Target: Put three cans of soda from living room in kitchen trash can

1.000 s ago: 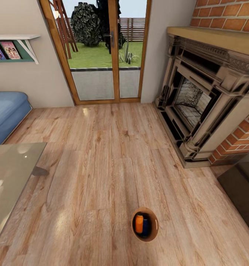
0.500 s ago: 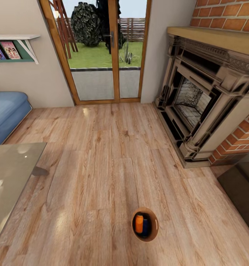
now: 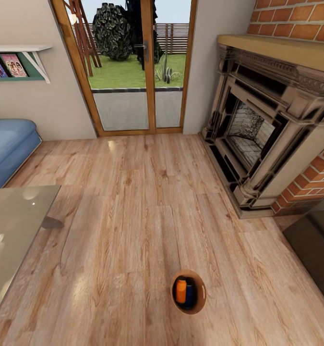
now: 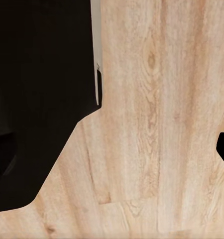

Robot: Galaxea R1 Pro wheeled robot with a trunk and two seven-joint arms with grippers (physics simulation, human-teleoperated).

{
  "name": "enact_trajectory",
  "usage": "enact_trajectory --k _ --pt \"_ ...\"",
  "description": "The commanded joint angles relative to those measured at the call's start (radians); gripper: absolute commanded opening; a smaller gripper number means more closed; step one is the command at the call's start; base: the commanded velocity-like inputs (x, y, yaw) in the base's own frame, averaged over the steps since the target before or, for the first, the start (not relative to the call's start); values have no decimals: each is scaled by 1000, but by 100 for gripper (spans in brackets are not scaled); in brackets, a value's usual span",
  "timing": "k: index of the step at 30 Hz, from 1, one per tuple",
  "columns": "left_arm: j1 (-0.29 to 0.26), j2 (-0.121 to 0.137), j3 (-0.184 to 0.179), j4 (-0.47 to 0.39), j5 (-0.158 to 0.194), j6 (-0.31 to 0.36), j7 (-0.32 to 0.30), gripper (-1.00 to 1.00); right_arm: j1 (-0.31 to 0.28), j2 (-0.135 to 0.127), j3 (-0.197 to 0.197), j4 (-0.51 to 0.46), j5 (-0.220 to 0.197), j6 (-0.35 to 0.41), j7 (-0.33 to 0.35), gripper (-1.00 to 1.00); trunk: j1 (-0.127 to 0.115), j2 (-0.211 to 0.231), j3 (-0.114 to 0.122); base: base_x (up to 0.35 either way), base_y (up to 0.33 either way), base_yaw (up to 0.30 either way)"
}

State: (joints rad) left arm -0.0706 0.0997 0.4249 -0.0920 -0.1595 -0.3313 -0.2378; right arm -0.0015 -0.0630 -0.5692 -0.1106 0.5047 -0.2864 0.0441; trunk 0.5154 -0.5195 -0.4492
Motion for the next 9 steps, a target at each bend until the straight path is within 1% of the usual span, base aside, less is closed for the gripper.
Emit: enact_trajectory --k 1,9 --pt "0 0 0 0 0 0 0 100 0 0 0 0 0 0 0 100 0 0 0 0 0 0" --pt "0 0 0 0 0 0 0 100 0 0 0 0 0 0 0 100 0 0 0 0 0 0"
